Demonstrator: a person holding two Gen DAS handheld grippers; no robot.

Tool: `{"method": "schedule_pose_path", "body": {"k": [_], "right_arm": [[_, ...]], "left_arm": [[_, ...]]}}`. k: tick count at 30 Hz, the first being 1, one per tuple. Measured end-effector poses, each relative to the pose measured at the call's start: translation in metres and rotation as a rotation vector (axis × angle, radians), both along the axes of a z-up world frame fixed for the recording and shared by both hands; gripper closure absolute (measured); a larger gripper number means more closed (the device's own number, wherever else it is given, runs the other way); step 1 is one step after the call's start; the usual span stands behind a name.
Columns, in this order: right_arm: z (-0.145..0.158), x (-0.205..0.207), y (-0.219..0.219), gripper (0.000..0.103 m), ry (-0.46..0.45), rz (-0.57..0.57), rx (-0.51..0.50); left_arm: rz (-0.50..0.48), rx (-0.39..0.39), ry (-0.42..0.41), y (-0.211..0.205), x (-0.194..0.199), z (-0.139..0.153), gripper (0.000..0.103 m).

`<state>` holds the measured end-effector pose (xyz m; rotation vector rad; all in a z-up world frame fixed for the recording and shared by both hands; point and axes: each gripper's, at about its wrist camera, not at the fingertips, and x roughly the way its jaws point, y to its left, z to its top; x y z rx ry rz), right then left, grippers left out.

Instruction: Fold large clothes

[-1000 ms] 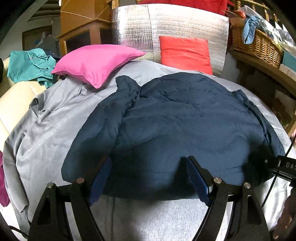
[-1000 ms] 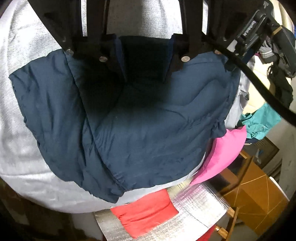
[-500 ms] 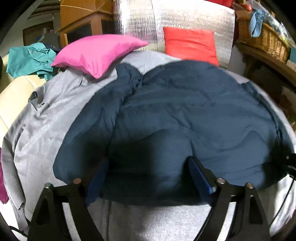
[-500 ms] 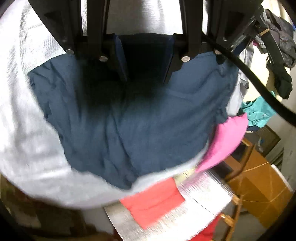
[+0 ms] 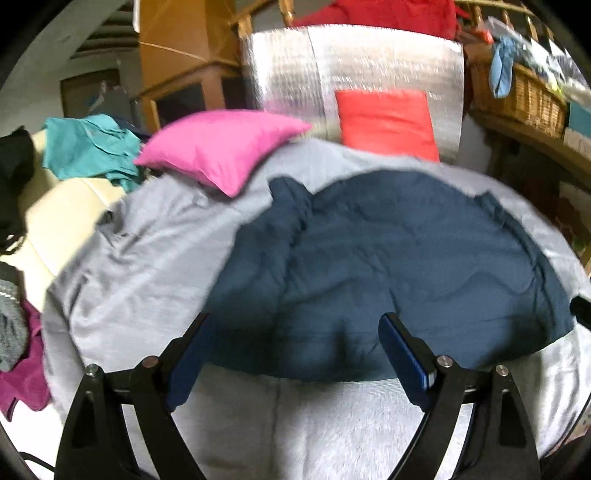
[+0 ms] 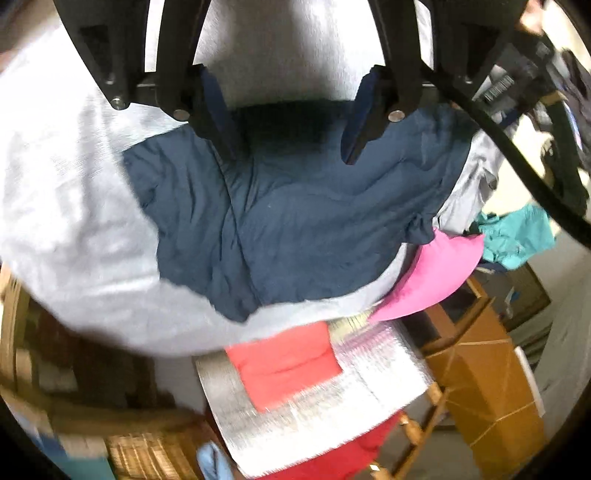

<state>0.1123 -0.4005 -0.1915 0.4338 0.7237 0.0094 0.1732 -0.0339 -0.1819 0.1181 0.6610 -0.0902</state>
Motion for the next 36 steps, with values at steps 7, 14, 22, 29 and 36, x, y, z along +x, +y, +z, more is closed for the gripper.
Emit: {"method": "schedule_pose_path", "body": {"k": [7, 14, 22, 29, 36], "right_arm": [[0.050, -0.043, 0.027, 0.033, -0.078, 0.041, -0.155], [0.115, -0.087, 0.046, 0.018, -0.208, 0.040, -0.262], [0.161, -0.130, 0.056, 0.000, -0.305, 0.006, -0.275], [0.175, -0.150, 0.063, 0.000, -0.330, -0.006, -0.297], [0.186, -0.164, 0.068, 0.000, -0.372, -0.036, -0.311]], "left_arm": [[0.041, 0.013, -0.102, 0.017, -0.045, 0.060, 0.011], [0.063, 0.009, -0.209, 0.033, -0.086, 0.115, 0.004], [0.072, 0.014, -0.304, 0.041, -0.133, 0.158, 0.002], [0.073, 0.017, -0.366, 0.042, -0.162, 0.181, 0.001], [0.089, 0.020, -0.390, 0.042, -0.174, 0.194, 0.000]]}}
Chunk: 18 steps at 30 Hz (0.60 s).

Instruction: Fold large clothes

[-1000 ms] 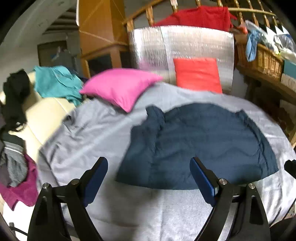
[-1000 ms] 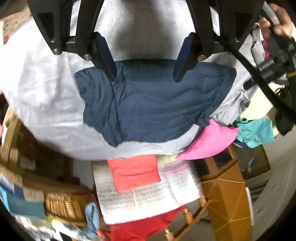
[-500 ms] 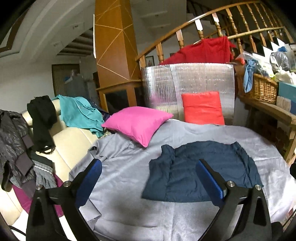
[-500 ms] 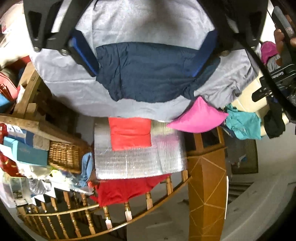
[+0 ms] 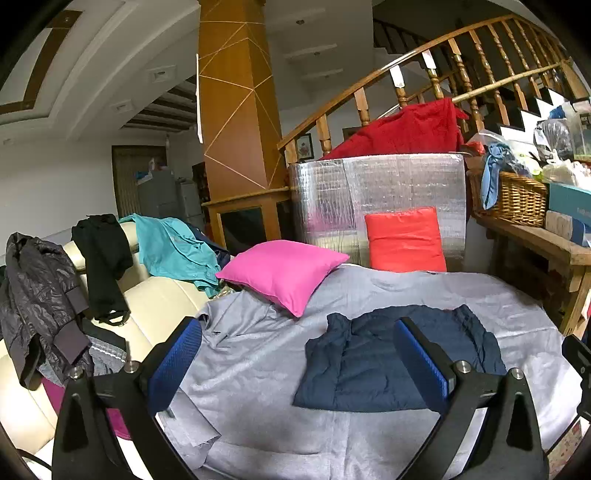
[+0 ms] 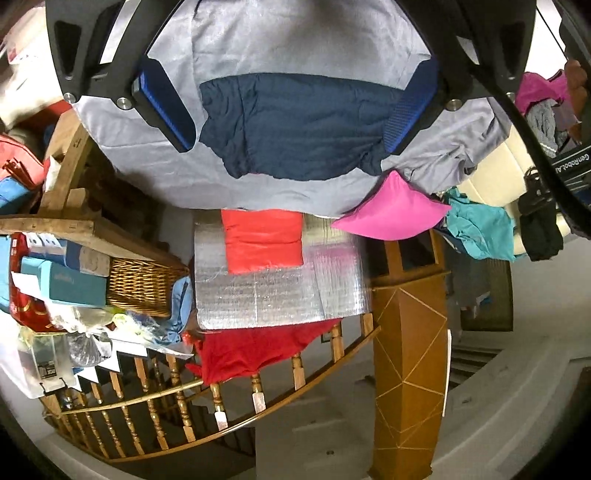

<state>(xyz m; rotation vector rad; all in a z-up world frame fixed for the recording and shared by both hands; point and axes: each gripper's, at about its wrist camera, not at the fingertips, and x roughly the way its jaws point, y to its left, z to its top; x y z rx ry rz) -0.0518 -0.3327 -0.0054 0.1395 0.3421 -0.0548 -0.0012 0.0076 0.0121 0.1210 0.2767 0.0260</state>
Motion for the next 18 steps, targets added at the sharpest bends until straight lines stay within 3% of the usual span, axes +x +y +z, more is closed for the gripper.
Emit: {"method": "schedule_pose_path", "body": {"k": [18], "right_arm": [[-0.0065, 0.0026, 0.0025, 0.000, -0.001, 0.007, 0.031]], "left_arm": [[0.021, -0.003, 0.027, -0.0026, 0.0022, -0.0073, 0.000]]}}
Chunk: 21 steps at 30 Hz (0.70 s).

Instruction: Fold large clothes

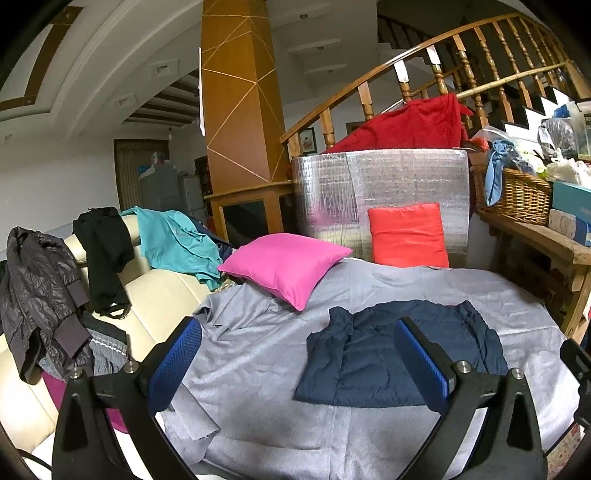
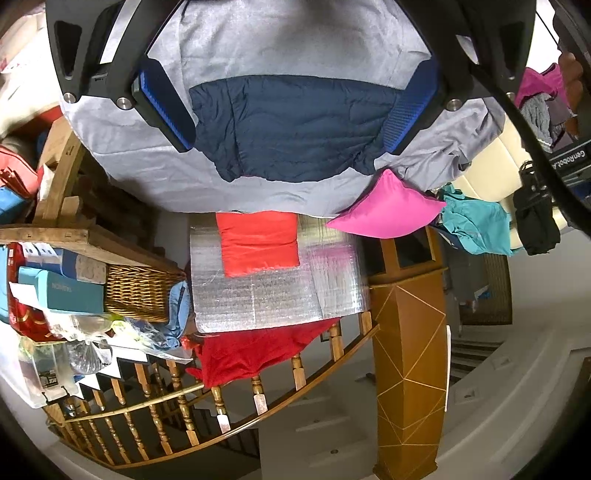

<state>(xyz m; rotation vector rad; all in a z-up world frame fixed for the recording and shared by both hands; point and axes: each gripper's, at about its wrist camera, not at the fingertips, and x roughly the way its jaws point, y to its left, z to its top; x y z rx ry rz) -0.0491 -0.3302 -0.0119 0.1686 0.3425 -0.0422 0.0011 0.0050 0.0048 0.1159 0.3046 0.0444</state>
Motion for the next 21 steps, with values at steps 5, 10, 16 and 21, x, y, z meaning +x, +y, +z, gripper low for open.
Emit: {"method": "schedule_pose_path", "body": {"k": [5, 10, 16, 21], "right_arm": [[0.0024, -0.0023, -0.0040, 0.000, -0.016, -0.011, 0.006], [0.0048, -0.0042, -0.0039, 0.000, -0.025, -0.015, 0.007], [0.0064, -0.0047, -0.0038, 0.000, -0.026, -0.014, 0.006], [0.0101, -0.0054, -0.0019, 0.000, -0.029, -0.008, -0.003]], "left_arm": [[0.000, 0.009, 0.009, -0.0013, -0.0006, -0.0007, 0.000], [-0.002, 0.012, 0.007, -0.0010, -0.0021, -0.0003, 0.000], [0.001, 0.008, 0.003, 0.0022, -0.0028, 0.0006, 0.000], [0.001, 0.002, -0.001, 0.0070, -0.0033, 0.0028, 0.000]]}}
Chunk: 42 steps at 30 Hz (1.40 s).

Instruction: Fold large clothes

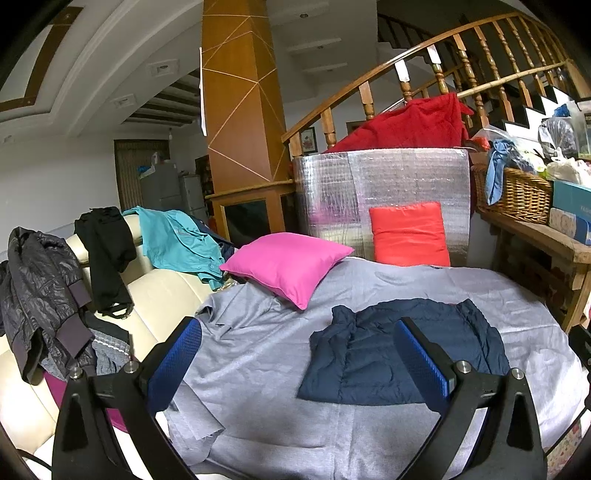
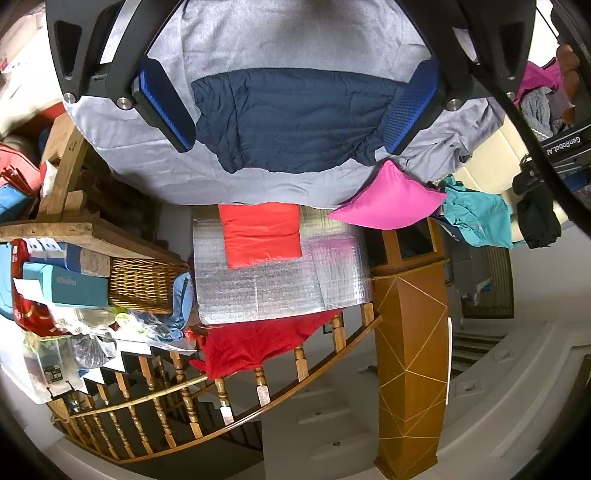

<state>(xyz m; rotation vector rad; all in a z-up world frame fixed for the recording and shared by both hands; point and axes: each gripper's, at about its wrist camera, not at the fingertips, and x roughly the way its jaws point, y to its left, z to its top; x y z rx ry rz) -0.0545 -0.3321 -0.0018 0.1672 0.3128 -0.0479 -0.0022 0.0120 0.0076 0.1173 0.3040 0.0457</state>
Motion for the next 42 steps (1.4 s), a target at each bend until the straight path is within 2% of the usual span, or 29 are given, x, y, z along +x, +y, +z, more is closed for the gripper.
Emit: {"method": "schedule_pose_path", "body": {"k": [15, 26, 37, 41, 42], "right_arm": [[0.018, -0.008, 0.000, 0.000, -0.034, -0.002, -0.026], [0.020, 0.016, 0.011, 0.000, -0.001, 0.005, -0.047], [-0.010, 0.078, -0.007, 0.000, 0.067, -0.014, -0.029], [-0.028, 0.104, -0.031, 0.000, 0.107, -0.056, -0.039], [-0.032, 0.111, -0.039, 0.000, 0.117, -0.065, -0.036]], "left_arm": [[-0.011, -0.043, -0.019, 0.008, -0.005, 0.010, 0.000], [-0.019, -0.036, 0.004, 0.007, 0.014, 0.006, 0.000], [-0.039, -0.069, 0.089, 0.004, 0.074, -0.024, 0.000], [-0.104, -0.144, 0.142, 0.007, 0.111, -0.046, 0.000], [-0.090, -0.163, 0.158, 0.011, 0.125, -0.055, 0.000]]}}
